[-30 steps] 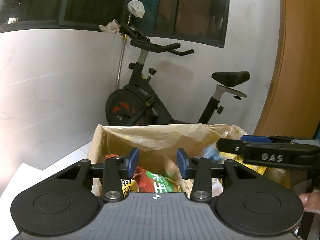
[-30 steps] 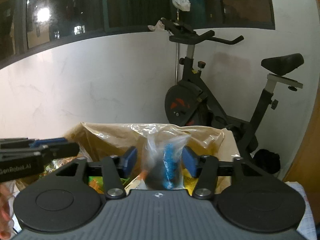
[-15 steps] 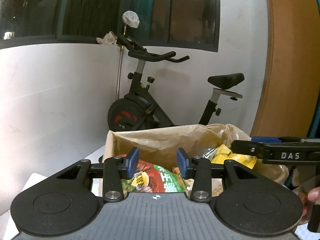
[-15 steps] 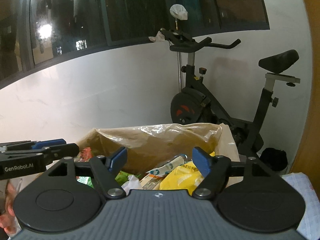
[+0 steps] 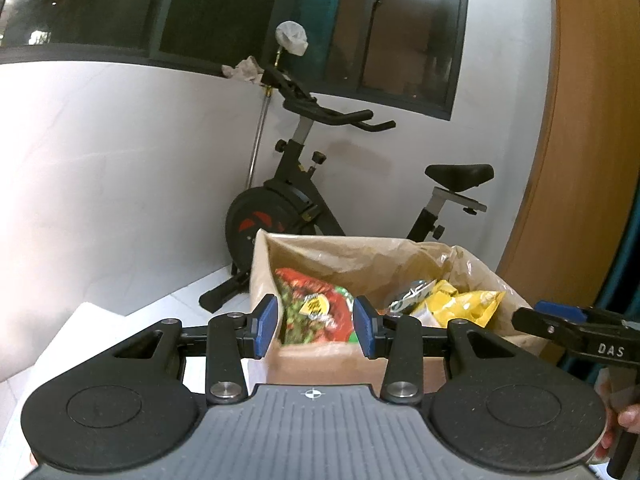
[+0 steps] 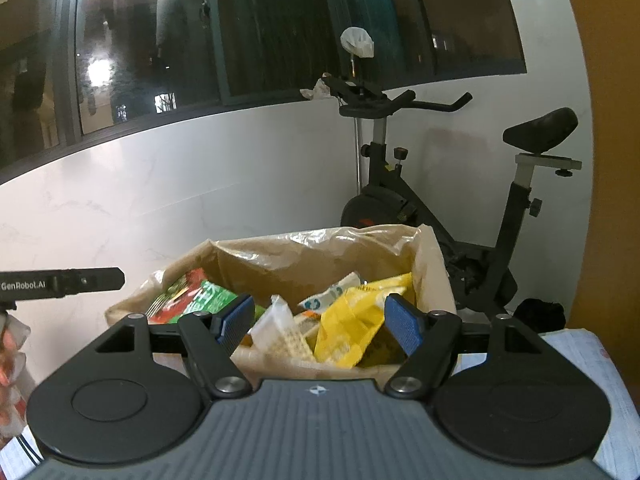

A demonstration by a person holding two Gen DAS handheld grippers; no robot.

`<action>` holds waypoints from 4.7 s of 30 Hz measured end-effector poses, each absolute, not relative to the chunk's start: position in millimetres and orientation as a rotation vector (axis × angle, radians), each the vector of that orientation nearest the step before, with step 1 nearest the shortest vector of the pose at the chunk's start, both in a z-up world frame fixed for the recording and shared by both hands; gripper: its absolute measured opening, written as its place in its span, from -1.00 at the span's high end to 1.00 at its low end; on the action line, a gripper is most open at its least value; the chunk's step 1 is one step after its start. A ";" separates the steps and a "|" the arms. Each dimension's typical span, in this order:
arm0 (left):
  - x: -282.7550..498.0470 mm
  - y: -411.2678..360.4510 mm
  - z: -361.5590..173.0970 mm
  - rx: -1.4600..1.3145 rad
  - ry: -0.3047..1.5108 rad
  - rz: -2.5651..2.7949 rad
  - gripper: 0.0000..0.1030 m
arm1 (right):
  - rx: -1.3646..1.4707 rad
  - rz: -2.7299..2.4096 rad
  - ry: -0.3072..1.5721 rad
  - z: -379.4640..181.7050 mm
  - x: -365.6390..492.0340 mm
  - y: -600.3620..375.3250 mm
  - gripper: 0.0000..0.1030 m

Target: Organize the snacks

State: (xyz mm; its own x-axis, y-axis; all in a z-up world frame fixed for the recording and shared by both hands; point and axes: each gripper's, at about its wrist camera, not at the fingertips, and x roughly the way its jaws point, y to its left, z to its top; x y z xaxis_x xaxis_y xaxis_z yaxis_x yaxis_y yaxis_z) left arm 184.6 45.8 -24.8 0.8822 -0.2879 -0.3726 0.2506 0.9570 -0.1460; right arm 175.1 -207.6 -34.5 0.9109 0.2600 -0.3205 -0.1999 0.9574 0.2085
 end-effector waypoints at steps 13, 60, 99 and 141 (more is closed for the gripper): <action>138.6 63.9 -52.6 -0.059 0.419 -0.249 0.16 | 0.145 0.228 0.308 -56.4 126.7 -204.3 -0.45; 68.5 58.9 -199.2 -0.061 0.789 -0.258 0.15 | 0.050 0.208 0.697 -224.6 103.5 -179.2 -0.45; 62.6 55.4 -199.4 -0.092 0.964 -0.314 0.14 | -0.044 0.265 0.660 -230.0 94.5 -161.7 -0.12; 83.3 12.9 -214.3 0.145 0.883 -0.328 -0.01 | -0.042 0.268 0.662 -230.0 94.6 -161.4 -0.12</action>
State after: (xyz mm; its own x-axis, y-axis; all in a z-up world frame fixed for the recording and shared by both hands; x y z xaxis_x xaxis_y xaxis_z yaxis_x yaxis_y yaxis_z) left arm 83.3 12.9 -214.3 0.5891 -0.2207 -0.7773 0.3397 0.9405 -0.0095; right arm 94.6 -161.4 -230.0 0.7556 0.2328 -0.6122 -0.2593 0.9647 0.0469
